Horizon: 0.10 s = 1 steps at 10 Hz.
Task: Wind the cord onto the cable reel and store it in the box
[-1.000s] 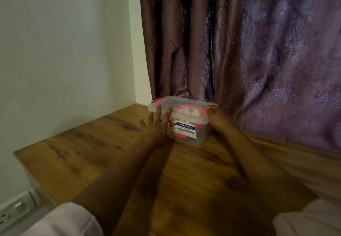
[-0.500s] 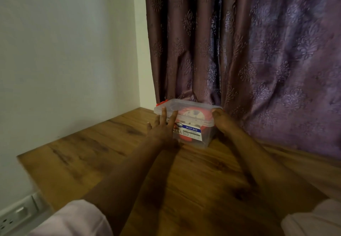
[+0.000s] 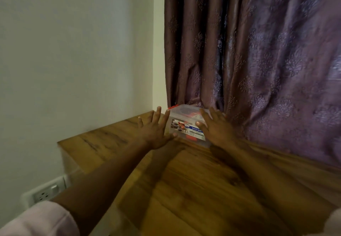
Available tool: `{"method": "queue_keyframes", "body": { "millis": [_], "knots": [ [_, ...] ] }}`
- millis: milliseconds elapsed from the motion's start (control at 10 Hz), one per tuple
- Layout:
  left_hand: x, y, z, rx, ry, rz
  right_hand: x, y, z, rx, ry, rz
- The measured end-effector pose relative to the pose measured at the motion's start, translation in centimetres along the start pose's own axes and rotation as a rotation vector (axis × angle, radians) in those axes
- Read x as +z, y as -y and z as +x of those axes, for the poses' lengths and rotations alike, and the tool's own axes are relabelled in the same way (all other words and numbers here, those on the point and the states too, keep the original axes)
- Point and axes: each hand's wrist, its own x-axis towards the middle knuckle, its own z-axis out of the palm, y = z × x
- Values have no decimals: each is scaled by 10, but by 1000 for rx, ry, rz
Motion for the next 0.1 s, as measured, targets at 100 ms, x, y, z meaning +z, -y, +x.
{"method": "queue_keyframes", "body": {
  "millis": [100],
  "knots": [
    [-25, 11, -24, -12, -38, 51, -14, 25, -14, -116, -37, -72]
  ]
}}
